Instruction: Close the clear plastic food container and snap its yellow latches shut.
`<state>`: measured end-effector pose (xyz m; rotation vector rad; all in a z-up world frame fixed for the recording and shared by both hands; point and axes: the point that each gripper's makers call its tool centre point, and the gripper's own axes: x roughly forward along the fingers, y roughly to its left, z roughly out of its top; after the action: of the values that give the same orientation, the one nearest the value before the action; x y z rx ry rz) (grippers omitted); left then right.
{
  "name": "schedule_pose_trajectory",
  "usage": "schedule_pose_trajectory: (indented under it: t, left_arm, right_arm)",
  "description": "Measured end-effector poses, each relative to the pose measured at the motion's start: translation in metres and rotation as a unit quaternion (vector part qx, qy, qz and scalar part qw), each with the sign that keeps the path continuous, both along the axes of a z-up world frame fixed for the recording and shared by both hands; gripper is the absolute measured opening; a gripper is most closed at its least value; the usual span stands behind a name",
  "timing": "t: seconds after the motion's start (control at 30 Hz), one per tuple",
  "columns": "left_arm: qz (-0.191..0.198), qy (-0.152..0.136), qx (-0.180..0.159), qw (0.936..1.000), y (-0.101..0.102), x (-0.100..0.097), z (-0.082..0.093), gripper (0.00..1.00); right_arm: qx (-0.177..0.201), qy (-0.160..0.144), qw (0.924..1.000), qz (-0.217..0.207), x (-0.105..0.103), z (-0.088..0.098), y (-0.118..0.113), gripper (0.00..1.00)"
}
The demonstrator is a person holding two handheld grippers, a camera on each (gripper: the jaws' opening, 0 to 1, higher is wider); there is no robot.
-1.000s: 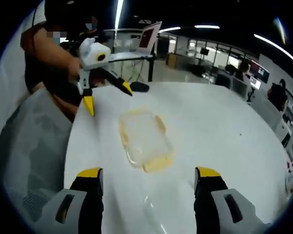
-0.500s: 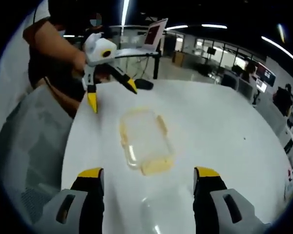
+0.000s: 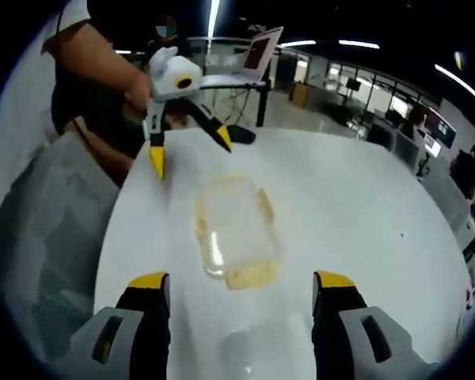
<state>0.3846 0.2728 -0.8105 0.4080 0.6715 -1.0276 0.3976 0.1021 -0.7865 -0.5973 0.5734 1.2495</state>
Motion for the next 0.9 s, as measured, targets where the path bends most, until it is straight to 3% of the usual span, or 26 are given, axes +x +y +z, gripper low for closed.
schedule_pose_trajectory:
  t: [0.27,0.9]
  left_arm:
    - [-0.015,0.002,0.011,0.9998,-0.001,0.004,-0.003,0.80]
    - [-0.068,-0.002,0.058,0.9960,0.007,0.019,-0.010,0.78]
  right_arm:
    - [-0.016,-0.007,0.9995,0.025,0.003,-0.003,0.011,0.72]
    - [-0.053,0.009,0.9967,0.061,0.005,-0.016,0.019,0.70]
